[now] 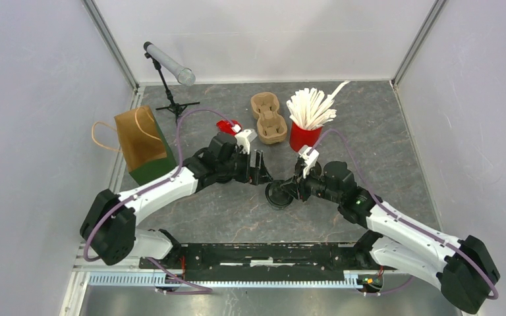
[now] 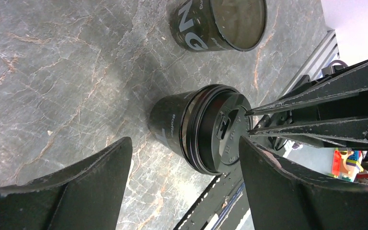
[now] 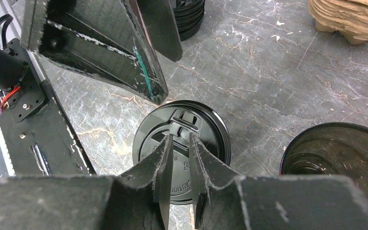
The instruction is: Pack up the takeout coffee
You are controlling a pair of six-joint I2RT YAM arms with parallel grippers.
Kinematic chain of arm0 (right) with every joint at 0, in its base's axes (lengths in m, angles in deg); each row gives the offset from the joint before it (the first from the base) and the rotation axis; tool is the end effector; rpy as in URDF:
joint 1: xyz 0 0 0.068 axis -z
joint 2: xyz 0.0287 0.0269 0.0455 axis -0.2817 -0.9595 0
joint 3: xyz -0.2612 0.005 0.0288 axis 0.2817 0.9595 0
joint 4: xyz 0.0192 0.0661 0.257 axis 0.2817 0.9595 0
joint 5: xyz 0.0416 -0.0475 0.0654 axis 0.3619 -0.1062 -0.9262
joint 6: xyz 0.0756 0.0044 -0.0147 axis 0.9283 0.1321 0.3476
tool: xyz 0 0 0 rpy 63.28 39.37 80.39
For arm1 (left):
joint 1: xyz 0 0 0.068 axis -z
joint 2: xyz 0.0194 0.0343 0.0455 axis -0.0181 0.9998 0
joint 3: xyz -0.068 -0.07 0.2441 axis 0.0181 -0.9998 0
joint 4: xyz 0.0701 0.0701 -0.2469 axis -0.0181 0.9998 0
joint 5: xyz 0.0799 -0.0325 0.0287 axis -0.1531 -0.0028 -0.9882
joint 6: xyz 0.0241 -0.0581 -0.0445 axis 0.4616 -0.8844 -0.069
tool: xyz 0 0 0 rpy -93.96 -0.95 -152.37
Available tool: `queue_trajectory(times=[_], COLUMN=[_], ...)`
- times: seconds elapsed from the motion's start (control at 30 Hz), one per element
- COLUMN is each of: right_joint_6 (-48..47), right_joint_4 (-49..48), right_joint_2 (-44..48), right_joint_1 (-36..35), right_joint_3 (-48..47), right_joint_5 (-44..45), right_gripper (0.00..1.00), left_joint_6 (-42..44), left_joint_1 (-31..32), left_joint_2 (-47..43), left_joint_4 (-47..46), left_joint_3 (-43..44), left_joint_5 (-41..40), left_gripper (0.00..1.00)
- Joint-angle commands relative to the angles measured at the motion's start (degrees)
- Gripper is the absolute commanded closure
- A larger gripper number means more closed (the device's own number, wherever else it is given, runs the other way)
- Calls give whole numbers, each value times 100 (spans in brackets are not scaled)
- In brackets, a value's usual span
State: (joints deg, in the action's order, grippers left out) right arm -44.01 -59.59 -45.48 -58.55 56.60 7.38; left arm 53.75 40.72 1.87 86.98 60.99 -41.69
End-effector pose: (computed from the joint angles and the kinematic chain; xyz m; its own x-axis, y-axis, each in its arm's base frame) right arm 0.1688 0.1768 0.2121 -0.4302 -0.1106 -0.8959 -0.7578 0.5836 0.2919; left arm 0.2276 -0.2200 0.2137 -0.8025 0.0737 -0.5921 0.4901 0.6473 -0.5838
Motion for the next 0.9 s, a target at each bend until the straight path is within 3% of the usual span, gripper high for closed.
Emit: queue_trajectory(times=[0.0,0.43,0.87], right_joint_6=[-29,49,55], right_joint_4=[-496,-938,-849], right_joint_2=[-131,-351,-202], right_joint_1=[95,247,256], right_joint_3=[225,1033,640], right_joint_5=[-191,-356,-906], right_gripper=[76,78,75], left_joint_6=[-114,-165,-452], left_joint_1=[105,250,251], left_joint_2=[302,952,375], left_joint_4=[-589,-1037,-1057], left_joint_3=[13,-380,-438], left_joint_5=[107,32,83], left_gripper=[13,29,18])
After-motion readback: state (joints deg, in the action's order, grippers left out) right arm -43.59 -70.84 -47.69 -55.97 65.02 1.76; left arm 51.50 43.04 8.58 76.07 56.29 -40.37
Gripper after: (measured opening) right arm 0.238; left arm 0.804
